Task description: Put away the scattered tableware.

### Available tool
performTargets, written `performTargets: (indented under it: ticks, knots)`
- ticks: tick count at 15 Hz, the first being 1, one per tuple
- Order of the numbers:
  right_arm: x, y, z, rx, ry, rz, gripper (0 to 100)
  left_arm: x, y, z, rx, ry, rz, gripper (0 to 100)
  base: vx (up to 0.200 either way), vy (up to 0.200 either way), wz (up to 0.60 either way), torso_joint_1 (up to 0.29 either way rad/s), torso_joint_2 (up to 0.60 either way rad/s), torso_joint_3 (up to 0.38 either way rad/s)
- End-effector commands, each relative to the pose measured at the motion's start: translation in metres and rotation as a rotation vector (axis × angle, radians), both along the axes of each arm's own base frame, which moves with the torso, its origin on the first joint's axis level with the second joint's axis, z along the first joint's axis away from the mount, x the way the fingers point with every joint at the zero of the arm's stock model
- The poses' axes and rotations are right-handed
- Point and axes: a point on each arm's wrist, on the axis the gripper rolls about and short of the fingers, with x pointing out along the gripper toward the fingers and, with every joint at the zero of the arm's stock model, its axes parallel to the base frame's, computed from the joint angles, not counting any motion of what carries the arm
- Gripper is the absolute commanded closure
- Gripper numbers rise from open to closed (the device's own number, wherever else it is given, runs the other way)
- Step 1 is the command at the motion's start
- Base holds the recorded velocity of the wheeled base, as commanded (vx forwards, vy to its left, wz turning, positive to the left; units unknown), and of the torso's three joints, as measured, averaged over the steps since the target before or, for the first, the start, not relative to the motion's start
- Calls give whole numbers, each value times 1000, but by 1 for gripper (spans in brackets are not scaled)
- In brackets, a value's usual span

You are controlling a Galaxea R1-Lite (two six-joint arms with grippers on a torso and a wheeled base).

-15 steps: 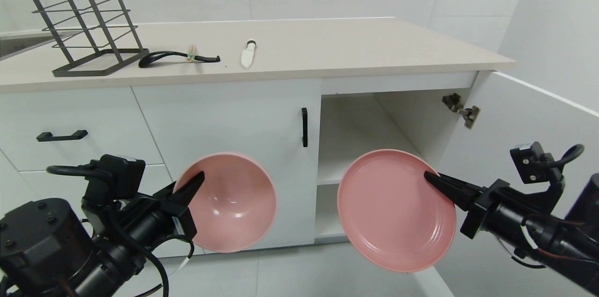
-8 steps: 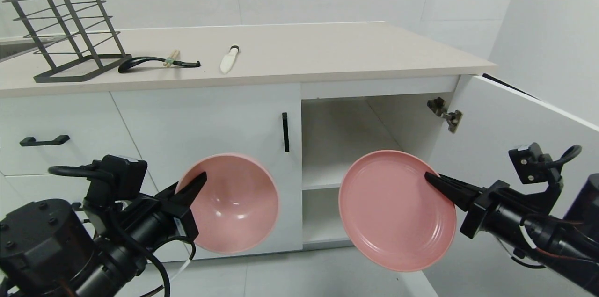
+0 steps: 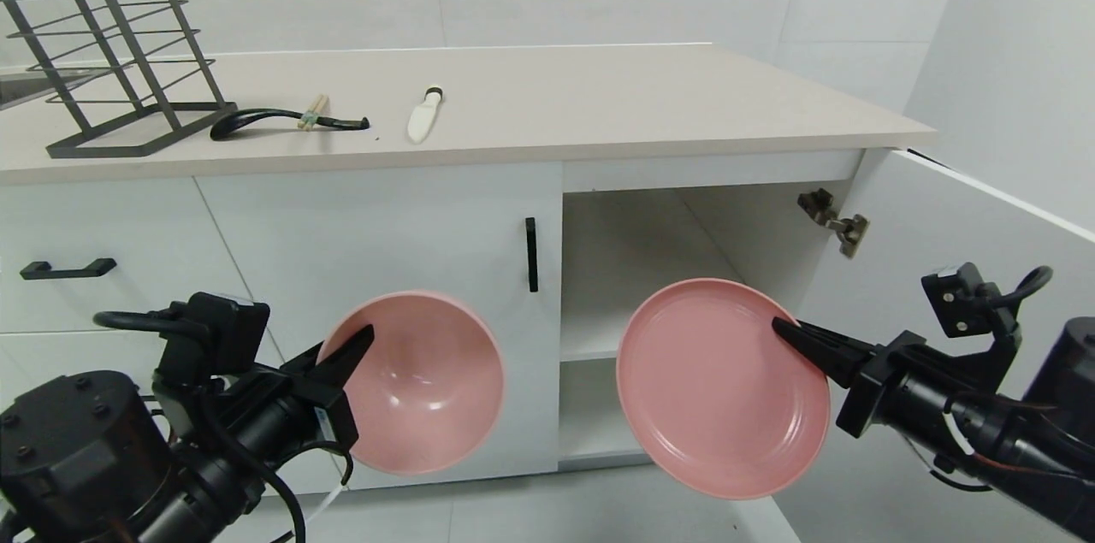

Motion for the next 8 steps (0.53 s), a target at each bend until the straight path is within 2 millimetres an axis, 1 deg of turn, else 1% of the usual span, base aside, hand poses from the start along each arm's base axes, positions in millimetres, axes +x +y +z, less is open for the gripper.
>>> performTargets:
  ticks: [1, 2, 3, 6, 7, 8]
  knots:
    - [1, 1, -4, -6, 16, 2, 100, -1, -2, -2, 4, 7, -13, 100, 0, 0, 0, 0, 0, 0]
    - [1, 1, -4, -7, 20, 2, 100, -1, -2, -2, 5, 9, -13, 100, 0, 0, 0, 0, 0, 0]
    - [2, 1, -11, -18, 49, 1, 100, -4, -4, -3, 9, 15, -30, 100, 0, 0, 0, 0, 0, 0]
    - [4, -1, -15, -24, 68, -10, 100, -5, -5, -3, 10, 13, -40, 100, 0, 0, 0, 0, 0, 0]
    - [4, -1, -16, -26, 73, -11, 100, -5, -5, -4, 15, 19, -35, 100, 200, 0, 0, 2, -2, 2]
    - [4, -1, -16, -26, 72, -10, 100, -5, -5, -3, 27, 10, -35, 100, 200, -200, 0, -2, -7, 2]
